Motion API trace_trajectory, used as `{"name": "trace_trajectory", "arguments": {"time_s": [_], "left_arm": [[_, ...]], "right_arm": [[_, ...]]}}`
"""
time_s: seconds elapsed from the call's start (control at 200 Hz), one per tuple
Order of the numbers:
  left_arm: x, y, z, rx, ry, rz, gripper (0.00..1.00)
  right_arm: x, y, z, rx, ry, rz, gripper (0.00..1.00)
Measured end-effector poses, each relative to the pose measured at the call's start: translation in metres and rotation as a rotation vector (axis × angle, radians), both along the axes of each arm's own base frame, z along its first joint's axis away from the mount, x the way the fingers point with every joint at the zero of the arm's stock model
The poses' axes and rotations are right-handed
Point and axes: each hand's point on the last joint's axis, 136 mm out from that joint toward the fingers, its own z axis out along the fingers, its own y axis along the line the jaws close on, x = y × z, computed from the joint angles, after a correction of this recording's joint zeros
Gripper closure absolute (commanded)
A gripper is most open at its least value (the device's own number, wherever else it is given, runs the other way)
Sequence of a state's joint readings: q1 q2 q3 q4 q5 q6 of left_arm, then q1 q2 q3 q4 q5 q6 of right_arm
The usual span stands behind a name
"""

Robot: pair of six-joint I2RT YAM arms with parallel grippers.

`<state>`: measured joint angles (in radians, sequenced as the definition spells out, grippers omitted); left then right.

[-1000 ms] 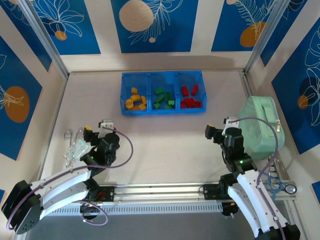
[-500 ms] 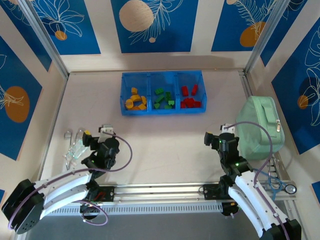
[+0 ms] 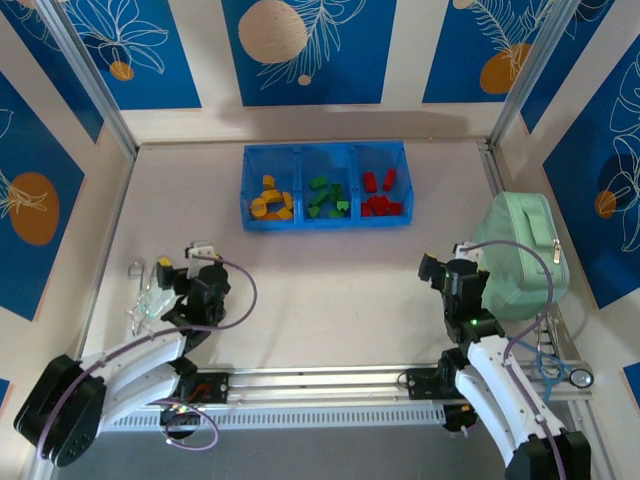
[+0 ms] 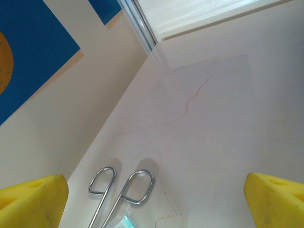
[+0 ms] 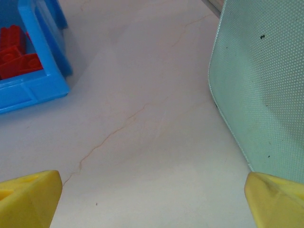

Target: Sort the legos into containers by color

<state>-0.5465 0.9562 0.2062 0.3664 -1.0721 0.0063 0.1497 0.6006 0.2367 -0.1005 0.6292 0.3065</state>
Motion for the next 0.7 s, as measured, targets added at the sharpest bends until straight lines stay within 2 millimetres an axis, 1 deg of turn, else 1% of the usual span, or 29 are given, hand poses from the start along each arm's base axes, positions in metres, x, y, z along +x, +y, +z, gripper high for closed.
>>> {"name": "trace_trajectory", "arguments": {"time_s": [0.17,0.275,0.46,0.595,0.7], "left_arm": [[0.012,-0.002,-0.007,-0.019,-0.006,-0.007,0.05],[0.018,-0.001,-0.008,-0.023,-0.012,-0.005,0.05],[0.026,0.013,-0.01,-0.055,-0.024,0.024,0.06],[0.031,0.021,-0.008,-0.09,-0.05,0.037,0.06],[0.035,0.026,-0.005,-0.115,-0.08,0.044,0.06]], "right_arm": [[0.005,-0.007,-0.008,-0.004,0.027,-0.031,0.01],[0.01,-0.009,-0.007,-0.011,0.016,-0.034,0.01],[0.022,-0.008,-0.005,-0.031,-0.004,-0.021,0.01],[0.031,-0.006,0.002,-0.043,-0.059,0.0,0.01],[0.034,-0.003,0.004,-0.048,-0.103,0.019,0.01]]}}
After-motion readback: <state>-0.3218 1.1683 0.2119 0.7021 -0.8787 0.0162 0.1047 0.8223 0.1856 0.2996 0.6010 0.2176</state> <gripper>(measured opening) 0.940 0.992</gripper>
